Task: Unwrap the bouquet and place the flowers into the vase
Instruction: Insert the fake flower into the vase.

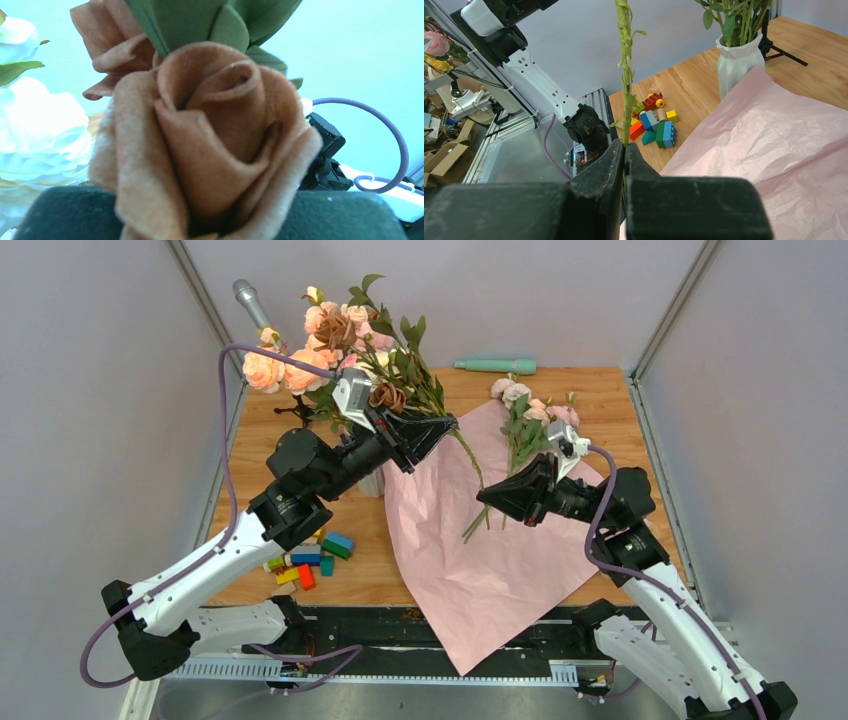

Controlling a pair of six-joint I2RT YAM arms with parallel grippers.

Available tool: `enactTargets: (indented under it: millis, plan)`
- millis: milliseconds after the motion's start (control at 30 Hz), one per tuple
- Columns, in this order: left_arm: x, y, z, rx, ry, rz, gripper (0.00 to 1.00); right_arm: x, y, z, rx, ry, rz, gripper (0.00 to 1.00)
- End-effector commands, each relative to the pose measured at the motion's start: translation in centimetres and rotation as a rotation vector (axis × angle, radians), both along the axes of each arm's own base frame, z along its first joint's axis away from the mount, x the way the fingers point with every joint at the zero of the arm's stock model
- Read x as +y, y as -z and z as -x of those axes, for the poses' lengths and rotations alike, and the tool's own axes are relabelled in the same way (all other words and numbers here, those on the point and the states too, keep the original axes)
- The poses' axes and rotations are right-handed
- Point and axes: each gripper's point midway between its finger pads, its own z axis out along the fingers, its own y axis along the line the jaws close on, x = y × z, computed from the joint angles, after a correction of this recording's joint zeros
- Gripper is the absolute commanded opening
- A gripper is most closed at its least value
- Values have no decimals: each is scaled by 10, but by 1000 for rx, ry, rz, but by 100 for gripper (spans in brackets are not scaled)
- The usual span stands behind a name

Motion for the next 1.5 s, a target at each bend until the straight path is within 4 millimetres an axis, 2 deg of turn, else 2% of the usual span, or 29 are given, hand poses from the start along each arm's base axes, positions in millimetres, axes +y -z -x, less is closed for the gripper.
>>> enactTargets:
  millis: [0,100,167,267,367,467,633,733,767,800,1000,1067,1200,1367,1467]
  plan:
    - [11,-26,5,-66,-26,46,12,-1,-15,4,-59,-2,1,0]
    - [10,-22,3,-60,-31,18,1,-2,-12,0,-53,17,9,0]
    - [10,-21,4,-64,-29,9,0,-2,-10,-4,-47,38,16,3]
    - [8,-19,8,-87,-8,-14,0,-4,-7,-9,-36,69,25,18]
    - [7,-18,10,-102,2,-56,0,-6,-4,-14,-27,102,36,25]
    - [2,-7,11,-96,28,-123,0,-8,-2,-18,-22,128,46,36]
    - [4,-7,13,-152,37,-188,0,-13,5,-28,3,198,72,58]
    - [13,1,7,-172,44,-238,0,-20,9,-36,18,266,81,70]
    - [19,4,-1,-172,25,-254,0,-23,11,-40,23,294,84,73]
    - [21,7,1,-182,50,-265,0,-26,14,-43,29,322,87,76]
    - [56,29,-27,-208,-3,-369,0,-64,45,-76,95,627,140,88]
    - [71,38,-38,-201,-40,-405,0,-77,58,-85,118,712,159,89]
    - [89,47,-43,-205,-84,-453,0,-93,77,-94,151,809,194,91]
    - [114,48,-49,-212,-197,-501,0,-108,84,-104,153,899,219,92]
    - [133,41,-50,-241,-304,-499,0,-115,84,-107,150,937,221,93]
